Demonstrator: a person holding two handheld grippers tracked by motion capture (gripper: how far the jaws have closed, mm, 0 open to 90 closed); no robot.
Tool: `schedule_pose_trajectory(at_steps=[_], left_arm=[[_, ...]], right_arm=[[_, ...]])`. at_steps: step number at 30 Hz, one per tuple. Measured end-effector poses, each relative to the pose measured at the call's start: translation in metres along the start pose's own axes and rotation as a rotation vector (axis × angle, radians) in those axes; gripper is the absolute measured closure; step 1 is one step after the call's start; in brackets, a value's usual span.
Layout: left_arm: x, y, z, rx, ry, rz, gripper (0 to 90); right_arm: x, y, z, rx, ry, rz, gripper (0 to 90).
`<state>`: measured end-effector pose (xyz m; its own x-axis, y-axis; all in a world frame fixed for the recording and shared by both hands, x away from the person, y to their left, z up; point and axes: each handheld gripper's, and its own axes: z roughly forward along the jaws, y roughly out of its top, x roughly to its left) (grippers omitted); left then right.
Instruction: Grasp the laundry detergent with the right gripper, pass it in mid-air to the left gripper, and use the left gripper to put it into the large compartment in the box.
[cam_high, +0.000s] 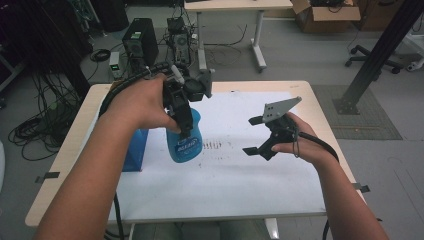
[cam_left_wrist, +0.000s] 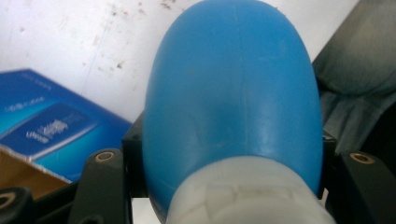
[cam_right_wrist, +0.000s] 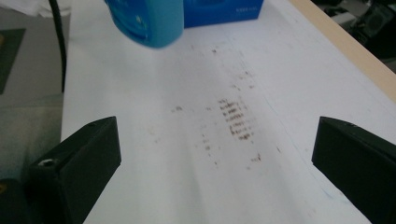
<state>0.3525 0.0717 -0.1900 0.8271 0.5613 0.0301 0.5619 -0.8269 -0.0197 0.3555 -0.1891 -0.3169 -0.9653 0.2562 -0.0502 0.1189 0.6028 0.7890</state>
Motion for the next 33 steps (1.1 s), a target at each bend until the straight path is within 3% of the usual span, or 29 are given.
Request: schedule_pose_trajectory(at_steps=[7,8,10,16,19,26,33], left_arm=[[0.013,-0.004,-0.012,0.006,0.011,-0.124,39.2],[0.016,-0.005,-0.015,0.006,0.014,-0.157,39.2],[0.019,-0.006,-0.017,-0.005,0.014,-0.186,39.2],[0.035,-0.017,-0.03,-0.08,-0.036,-0.325,39.0],[0.042,-0.023,-0.036,-0.098,-0.042,-0.367,39.0],[0.053,-0.033,-0.05,-0.087,-0.012,-0.447,39.0],[0.07,-0.05,-0.066,-0.1,-0.005,-0.573,39.0]], right_arm=[[-0.009,-0.005,-0.012,0.083,-0.041,0.014,1.8],[-0.01,-0.006,-0.013,0.092,-0.046,0.015,1.8],[-0.012,-0.008,-0.015,0.122,-0.057,0.018,1.8],[-0.016,-0.011,-0.019,0.198,-0.074,0.024,2.4],[-0.016,-0.009,-0.021,0.217,-0.077,0.018,2.4],[-0.017,-0.004,-0.024,0.236,-0.076,0.007,2.4],[-0.018,-0.005,-0.024,0.252,-0.07,0.004,2.4]])
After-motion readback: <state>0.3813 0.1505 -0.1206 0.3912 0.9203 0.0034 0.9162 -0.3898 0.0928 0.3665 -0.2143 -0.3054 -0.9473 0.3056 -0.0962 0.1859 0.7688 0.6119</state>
